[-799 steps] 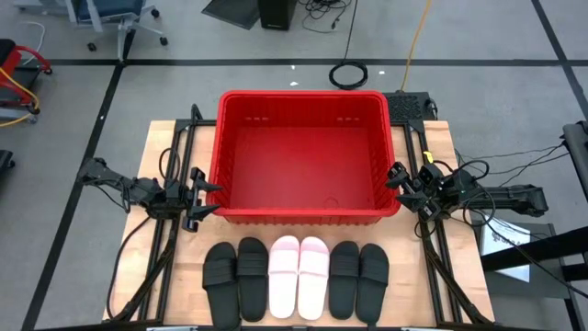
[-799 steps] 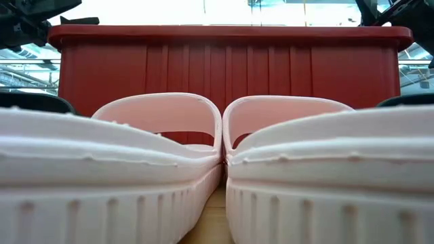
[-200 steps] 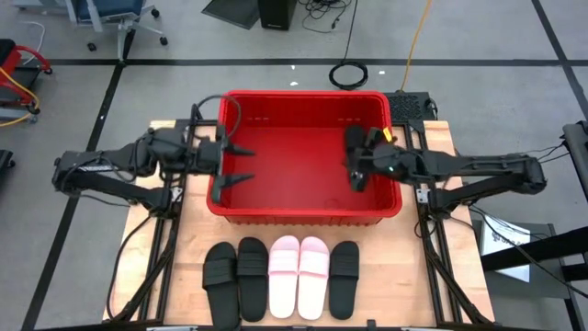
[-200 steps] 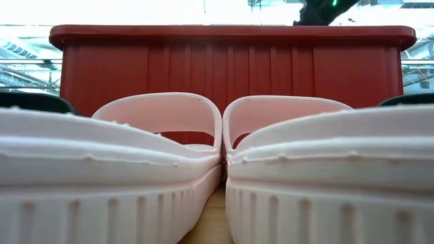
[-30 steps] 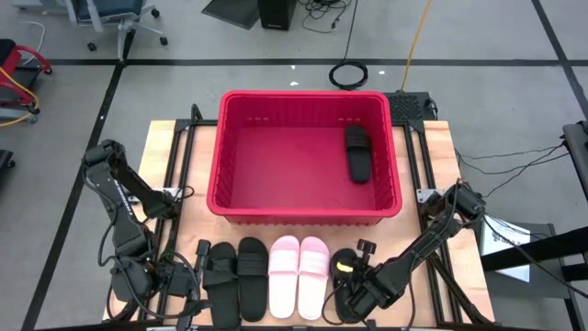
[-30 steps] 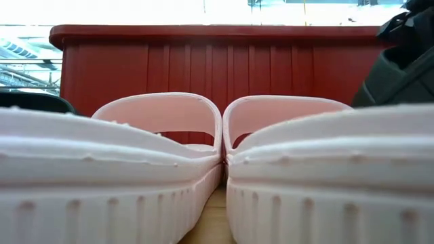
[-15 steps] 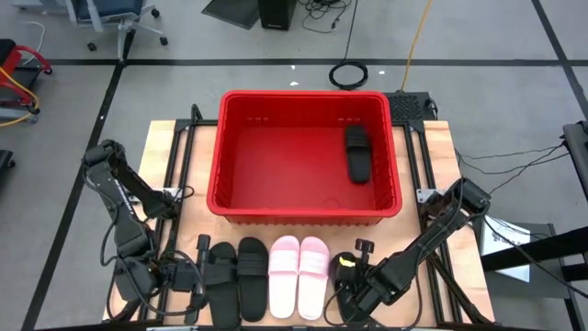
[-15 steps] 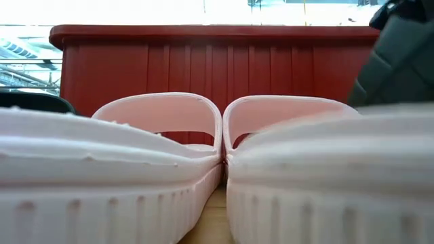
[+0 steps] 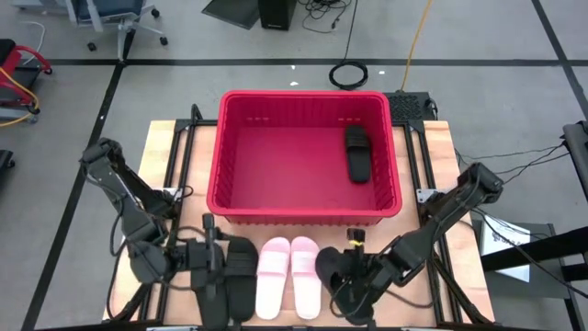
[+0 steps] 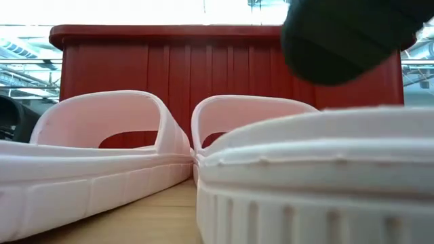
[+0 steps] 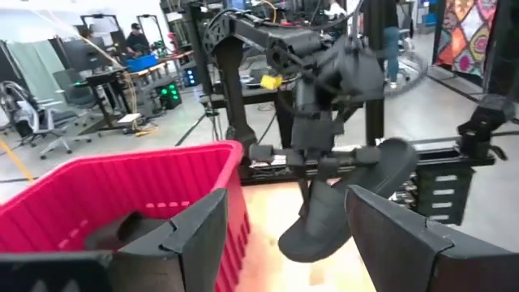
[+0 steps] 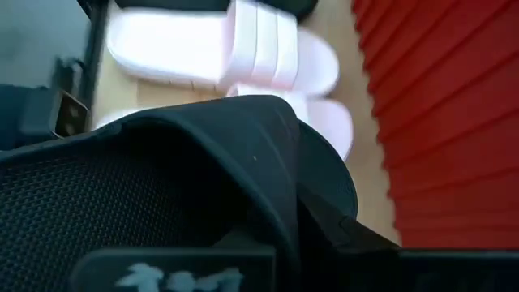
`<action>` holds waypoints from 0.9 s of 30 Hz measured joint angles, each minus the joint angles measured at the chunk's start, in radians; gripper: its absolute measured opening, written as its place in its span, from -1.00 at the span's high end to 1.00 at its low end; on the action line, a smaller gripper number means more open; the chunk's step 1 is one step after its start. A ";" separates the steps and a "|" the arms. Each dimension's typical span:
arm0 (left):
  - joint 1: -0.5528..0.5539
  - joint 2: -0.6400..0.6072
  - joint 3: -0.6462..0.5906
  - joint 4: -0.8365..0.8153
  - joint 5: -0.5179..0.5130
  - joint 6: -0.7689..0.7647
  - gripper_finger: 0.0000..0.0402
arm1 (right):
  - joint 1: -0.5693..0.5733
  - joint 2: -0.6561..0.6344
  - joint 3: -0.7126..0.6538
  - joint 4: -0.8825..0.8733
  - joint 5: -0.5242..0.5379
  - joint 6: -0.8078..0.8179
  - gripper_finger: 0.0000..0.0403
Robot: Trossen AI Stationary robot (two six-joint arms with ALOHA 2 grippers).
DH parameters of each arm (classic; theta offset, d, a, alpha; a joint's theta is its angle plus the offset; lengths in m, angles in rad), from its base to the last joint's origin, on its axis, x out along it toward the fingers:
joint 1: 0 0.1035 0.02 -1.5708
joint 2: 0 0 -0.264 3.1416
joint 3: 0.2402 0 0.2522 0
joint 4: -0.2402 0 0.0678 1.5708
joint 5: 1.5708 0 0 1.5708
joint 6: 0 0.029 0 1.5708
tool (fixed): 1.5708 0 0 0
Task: Pick and place slides into bin
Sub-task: Put the black slide into the red bin
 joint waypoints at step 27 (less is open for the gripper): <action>0.309 -0.286 0.000 -0.245 0.104 0.123 -0.25 | -0.310 -0.292 0.000 0.165 0.049 -0.670 0.95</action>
